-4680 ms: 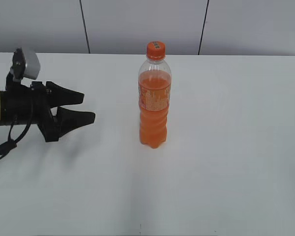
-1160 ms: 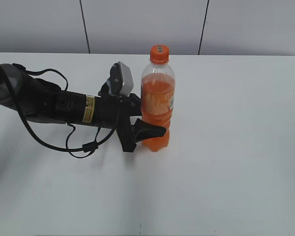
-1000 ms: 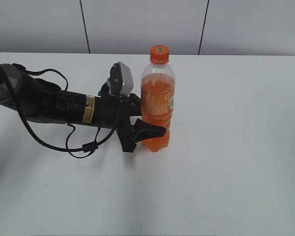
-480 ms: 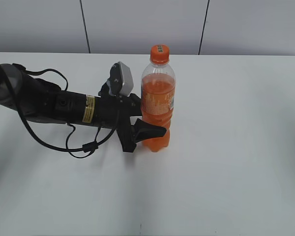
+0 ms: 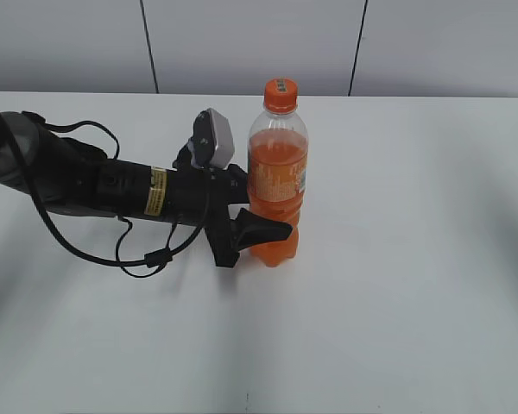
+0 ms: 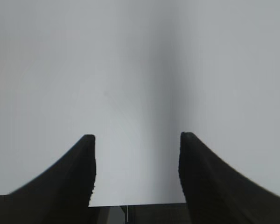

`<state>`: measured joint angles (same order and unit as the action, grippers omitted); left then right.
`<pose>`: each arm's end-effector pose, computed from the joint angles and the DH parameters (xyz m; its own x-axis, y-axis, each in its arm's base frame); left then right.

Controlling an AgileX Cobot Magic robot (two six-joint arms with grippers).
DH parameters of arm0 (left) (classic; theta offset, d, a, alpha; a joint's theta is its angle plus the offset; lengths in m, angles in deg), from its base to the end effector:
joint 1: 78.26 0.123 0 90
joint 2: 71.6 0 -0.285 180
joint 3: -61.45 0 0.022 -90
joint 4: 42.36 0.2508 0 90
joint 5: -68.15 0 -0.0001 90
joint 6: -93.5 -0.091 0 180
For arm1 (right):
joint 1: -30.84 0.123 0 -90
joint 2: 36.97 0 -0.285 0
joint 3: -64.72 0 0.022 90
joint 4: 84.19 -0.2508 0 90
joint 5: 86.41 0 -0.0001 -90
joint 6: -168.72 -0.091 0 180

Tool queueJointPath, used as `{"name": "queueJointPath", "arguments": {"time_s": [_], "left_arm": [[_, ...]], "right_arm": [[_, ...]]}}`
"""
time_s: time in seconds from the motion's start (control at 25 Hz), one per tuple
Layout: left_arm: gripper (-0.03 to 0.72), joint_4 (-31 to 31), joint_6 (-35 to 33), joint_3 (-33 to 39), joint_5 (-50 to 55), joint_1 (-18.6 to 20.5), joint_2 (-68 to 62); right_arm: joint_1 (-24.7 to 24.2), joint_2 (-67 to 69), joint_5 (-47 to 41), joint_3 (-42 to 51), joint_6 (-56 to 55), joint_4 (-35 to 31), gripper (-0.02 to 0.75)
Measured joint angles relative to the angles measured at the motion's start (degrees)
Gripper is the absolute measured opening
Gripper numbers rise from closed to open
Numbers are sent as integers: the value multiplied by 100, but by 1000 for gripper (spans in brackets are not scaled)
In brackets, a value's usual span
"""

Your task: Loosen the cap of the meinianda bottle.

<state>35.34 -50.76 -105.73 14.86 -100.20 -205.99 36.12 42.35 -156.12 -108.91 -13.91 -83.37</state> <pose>0.3409 -0.2141 0.0903 -0.0681 0.4044 -0.9121 0.9877 0.1563 -0.0045 0.2325 0.0203 0.3611 -0.9081 -0.0428 -0.4165 -0.0493 0.9988 0.0048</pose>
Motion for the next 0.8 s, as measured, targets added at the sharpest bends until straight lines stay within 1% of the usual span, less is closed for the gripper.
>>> {"name": "queueJointPath", "arguments": {"time_s": [0.36,0.52,0.64,0.8], "left_arm": [[410,0,0,0,0,0,0],[410,0,0,0,-13,0,0],[410,77,0,0,-20,0,0],[410,183,0,0,-63,0,0]], "right_arm": [[0,1094,0,-1031,0,-482,427],[23,1424,0,-1337,213,-819,427],[238,1623,0,-1565,263,-876,427],[742,1885,-2,-1780,263,-925,426]]}}
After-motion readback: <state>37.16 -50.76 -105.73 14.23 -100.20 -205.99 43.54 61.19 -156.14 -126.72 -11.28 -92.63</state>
